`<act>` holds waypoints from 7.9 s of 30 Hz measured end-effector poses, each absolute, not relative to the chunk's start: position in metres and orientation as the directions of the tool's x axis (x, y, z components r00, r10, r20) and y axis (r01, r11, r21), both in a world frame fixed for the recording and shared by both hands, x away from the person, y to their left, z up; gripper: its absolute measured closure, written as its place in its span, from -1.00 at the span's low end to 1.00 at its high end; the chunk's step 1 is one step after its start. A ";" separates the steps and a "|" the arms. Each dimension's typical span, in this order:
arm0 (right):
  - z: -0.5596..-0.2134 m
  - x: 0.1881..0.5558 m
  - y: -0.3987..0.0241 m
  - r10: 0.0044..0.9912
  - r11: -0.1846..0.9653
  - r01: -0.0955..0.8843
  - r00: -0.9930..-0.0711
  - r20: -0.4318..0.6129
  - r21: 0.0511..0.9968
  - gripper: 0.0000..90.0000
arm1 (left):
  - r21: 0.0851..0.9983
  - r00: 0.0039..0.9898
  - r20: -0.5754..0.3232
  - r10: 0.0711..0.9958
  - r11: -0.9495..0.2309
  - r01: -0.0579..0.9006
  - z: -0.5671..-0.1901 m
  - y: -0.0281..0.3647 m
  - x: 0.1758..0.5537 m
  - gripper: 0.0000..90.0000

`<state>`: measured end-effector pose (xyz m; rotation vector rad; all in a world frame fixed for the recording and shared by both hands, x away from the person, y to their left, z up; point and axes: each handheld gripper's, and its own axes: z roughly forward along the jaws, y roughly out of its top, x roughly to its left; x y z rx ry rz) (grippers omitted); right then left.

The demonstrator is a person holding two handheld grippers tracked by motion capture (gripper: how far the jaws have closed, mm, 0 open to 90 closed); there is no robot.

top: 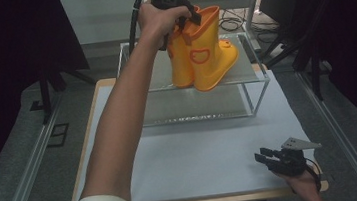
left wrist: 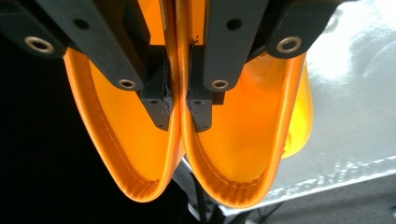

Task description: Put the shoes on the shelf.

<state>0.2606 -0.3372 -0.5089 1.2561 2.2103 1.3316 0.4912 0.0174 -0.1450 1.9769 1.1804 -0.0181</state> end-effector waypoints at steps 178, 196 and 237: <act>-0.513 0.259 -0.337 0.800 0.207 0.559 -0.569 0.190 0.803 0.33 | 0.659 0.546 -0.244 0.801 -0.276 0.700 -0.312 0.069 0.468 1.00; -0.514 0.259 -0.335 0.794 0.215 0.556 -0.578 0.188 0.803 0.34 | 0.669 0.574 -0.256 0.778 -0.286 0.686 -0.309 0.050 0.465 1.00; -0.512 0.257 -0.339 0.801 0.205 0.555 -0.569 0.187 0.806 0.33 | 0.732 0.723 -0.322 0.612 -0.323 0.599 -0.315 0.123 0.394 0.32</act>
